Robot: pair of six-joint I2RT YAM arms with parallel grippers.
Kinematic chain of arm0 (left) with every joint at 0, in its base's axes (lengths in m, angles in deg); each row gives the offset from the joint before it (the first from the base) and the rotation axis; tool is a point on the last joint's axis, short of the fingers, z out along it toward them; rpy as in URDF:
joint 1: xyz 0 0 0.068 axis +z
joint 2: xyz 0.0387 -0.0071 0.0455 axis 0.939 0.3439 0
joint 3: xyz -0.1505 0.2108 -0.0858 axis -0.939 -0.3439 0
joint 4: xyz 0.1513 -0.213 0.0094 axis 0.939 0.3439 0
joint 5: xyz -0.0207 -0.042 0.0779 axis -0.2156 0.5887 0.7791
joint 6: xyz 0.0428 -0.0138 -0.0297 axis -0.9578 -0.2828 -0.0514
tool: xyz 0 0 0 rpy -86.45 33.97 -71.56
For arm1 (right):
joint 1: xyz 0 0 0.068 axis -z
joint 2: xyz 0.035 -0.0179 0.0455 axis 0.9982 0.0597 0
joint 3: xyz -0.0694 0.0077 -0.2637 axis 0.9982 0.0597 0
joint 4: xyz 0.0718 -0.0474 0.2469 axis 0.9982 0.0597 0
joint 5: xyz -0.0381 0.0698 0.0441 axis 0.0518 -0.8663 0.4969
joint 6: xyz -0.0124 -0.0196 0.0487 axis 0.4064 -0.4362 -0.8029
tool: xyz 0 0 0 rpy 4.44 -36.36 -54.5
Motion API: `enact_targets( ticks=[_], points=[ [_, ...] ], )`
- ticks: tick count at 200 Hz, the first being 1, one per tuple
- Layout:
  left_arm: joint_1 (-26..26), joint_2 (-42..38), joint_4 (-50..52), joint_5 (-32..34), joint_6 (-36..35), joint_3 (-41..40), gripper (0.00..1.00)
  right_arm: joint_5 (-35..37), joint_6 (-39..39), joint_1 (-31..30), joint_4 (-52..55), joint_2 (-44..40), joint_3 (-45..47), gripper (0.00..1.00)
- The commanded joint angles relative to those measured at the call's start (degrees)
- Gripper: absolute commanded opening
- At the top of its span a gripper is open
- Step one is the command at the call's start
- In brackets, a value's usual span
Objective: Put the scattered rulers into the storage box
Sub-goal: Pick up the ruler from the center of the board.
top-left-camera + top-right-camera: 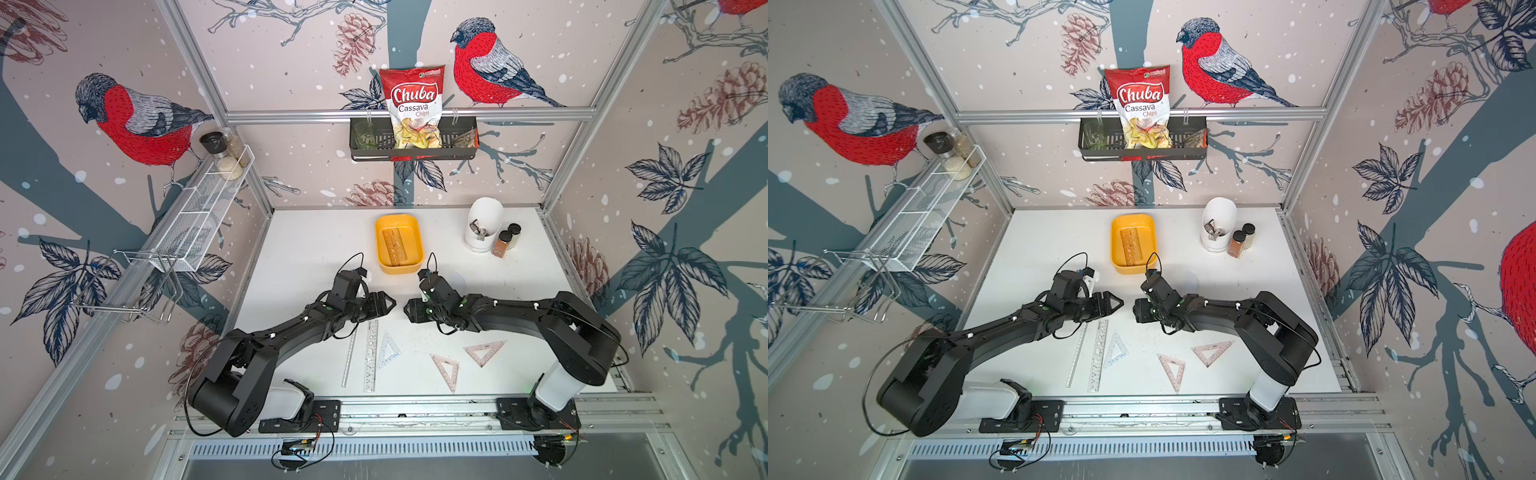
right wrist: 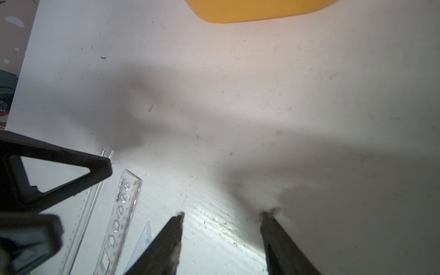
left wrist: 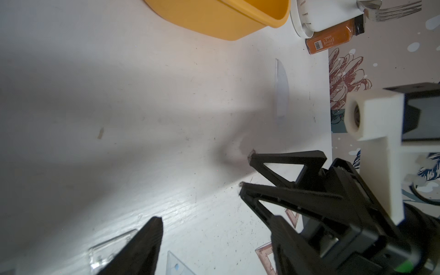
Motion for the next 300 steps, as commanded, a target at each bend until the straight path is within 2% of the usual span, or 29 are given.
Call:
enact_targets(
  ticks=[1, 44, 83, 113, 146, 183, 219, 300],
  points=[
    [-0.1, 0.7, -2.8, -1.8, 0.9, -0.1, 0.74, -0.9, 1.2, 0.4, -1.2, -1.0, 0.3, 0.59],
    [-0.1, 2.3, -2.3, -2.4, 0.4, 1.8, 0.73, 3.3, 2.0, 4.4, 0.4, -9.3, 3.1, 0.59],
    [-0.1, 4.3, -0.2, -2.0, -1.2, 5.2, 0.73, 14.0, 0.7, 15.5, 6.5, -12.6, 4.1, 0.60],
    [-0.1, 5.6, 2.0, -1.1, -3.0, 7.6, 0.74, 18.9, -0.9, 24.1, 8.3, -11.6, 3.4, 0.68],
    [-0.1, 7.3, 2.7, -1.1, -3.8, 9.0, 0.75, 19.5, -1.1, 30.3, 9.3, -6.2, -1.3, 0.78],
    [0.0, 7.9, 2.8, -1.4, -4.1, 9.2, 0.76, 21.3, 0.8, 31.7, 11.9, 1.8, -9.4, 0.82],
    [0.8, 7.6, 2.8, -1.4, -4.2, 8.7, 0.78, 22.4, 1.6, 31.7, 12.8, 6.9, -12.2, 0.83],
    [1.6, 7.6, 2.5, -2.1, -4.2, 8.5, 0.78, 22.4, 4.3, 31.0, 12.6, 13.0, -14.0, 0.70]
  ],
)
